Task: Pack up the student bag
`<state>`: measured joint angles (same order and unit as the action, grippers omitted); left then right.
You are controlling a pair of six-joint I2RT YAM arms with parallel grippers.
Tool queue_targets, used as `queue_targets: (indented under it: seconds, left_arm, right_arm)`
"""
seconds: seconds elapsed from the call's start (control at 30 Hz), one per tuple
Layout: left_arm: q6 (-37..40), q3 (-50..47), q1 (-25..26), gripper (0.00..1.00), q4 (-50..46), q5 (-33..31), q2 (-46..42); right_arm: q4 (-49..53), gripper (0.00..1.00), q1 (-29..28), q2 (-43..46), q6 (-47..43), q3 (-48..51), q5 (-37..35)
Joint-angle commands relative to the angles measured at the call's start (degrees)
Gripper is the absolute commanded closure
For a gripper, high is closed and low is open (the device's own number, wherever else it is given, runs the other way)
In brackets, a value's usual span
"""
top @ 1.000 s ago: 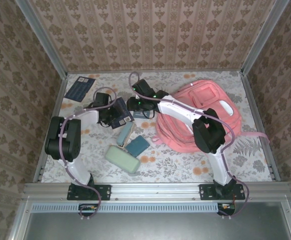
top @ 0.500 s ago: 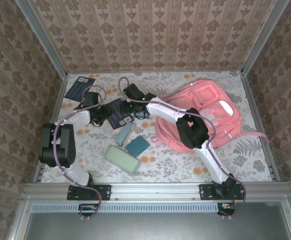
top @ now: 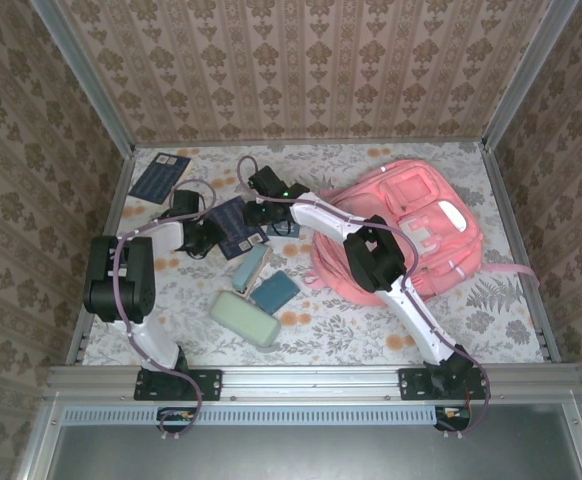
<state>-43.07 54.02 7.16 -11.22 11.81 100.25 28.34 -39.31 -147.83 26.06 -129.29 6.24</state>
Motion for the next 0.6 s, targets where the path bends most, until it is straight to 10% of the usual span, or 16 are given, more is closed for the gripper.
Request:
queue_targets:
  seconds: [0.0,0.23,0.57]
  left_arm:
    - [0.6,-1.3,0.1,0.71,0.5,0.9,2.8]
    - [0.7,-1.6,0.2,0.81,1.4,1.7,3.7]
    - [1.5,-2.4,0.1,0.8,1.3,1.3,3.5]
  right_arm:
    - [4.6,0.59,0.3,-2.8,-0.7,-1.9,2.9]
    - [5.3,0.6,-0.2,-3.6,1.6,-2.9,13.8]
    - [15.9,0.58,-1.5,-3.1,0.9,-4.5,-6.5]
